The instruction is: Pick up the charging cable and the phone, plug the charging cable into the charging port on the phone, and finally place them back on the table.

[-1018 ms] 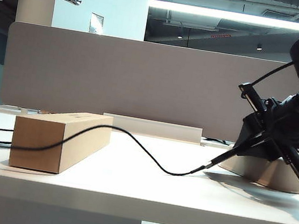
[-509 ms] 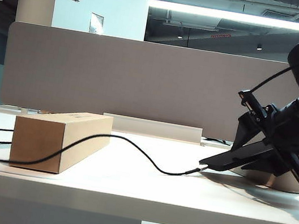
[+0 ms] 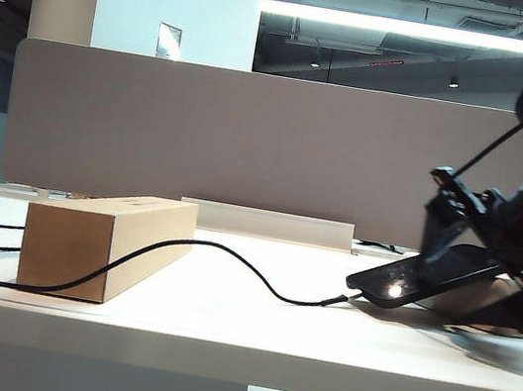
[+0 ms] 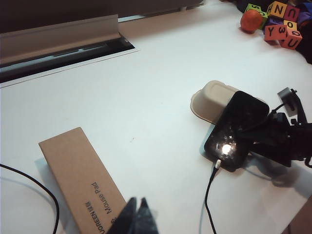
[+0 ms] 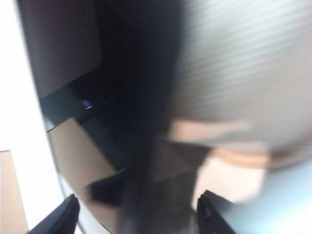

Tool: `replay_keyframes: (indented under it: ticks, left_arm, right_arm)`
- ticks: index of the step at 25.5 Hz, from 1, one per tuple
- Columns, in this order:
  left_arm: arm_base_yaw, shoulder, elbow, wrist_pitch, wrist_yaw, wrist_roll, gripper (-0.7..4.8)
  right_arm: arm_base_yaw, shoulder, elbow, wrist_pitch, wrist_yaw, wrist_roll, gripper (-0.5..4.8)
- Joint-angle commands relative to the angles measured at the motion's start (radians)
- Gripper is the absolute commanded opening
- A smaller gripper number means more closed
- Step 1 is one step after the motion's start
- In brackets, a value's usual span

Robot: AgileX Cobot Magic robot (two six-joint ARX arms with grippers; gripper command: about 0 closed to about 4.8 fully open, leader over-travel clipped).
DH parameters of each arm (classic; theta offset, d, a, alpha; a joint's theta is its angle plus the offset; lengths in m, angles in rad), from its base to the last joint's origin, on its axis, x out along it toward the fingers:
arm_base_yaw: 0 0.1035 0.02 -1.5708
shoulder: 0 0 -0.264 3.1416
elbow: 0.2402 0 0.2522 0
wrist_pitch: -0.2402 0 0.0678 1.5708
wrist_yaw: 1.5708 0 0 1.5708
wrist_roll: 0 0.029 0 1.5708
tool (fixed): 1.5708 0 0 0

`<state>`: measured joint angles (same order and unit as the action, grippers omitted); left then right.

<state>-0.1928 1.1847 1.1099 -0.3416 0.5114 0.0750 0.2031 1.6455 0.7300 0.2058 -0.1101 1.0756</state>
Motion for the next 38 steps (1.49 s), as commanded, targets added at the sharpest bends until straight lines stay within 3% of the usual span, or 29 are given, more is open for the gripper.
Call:
replay_keyframes:
  ticks: [1, 4, 8, 11, 14, 21, 31, 38]
  left_arm:
    - [0.000, -0.010, 0.004, -0.010, 0.001, 0.004, -0.06]
    - [0.000, -0.030, 0.004, -0.044, -0.003, 0.031, -0.06]
    - [0.000, -0.057, 0.004, -0.119, -0.092, 0.093, -0.06]
    - [0.000, -0.069, 0.003, -0.153, -0.153, 0.128, -0.06]
    - [0.000, -0.075, 0.002, -0.163, -0.159, 0.135, -0.06]
    - [0.000, -0.127, -0.071, -0.146, -0.160, 0.150, -0.06]
    - [0.000, -0.380, -0.321, -0.113, -0.251, 0.126, -0.06]
    - [0.000, -0.587, -0.395, -0.130, -0.283, 0.123, -0.06]
  right_arm:
    - [-0.027, -0.049, 0.002, -0.079, -0.003, -0.023, 3.29]
    - [-0.072, -0.158, 0.003, -0.167, -0.003, -0.105, 2.95]
    - [-0.097, -0.269, 0.003, -0.207, 0.001, -0.244, 1.17]
    - [-0.097, -0.357, 0.002, -0.246, 0.034, -0.440, -0.07]
    - [-0.099, -0.449, 0.000, -0.305, 0.072, -0.616, -0.06]
    - [-0.099, -0.712, -0.099, -0.286, 0.063, -0.803, -0.07]
    - [-0.098, -1.083, -0.396, -0.113, 0.045, -0.844, -0.07]
    - [-0.098, -1.448, -0.593, -0.118, 0.122, -0.861, -0.07]
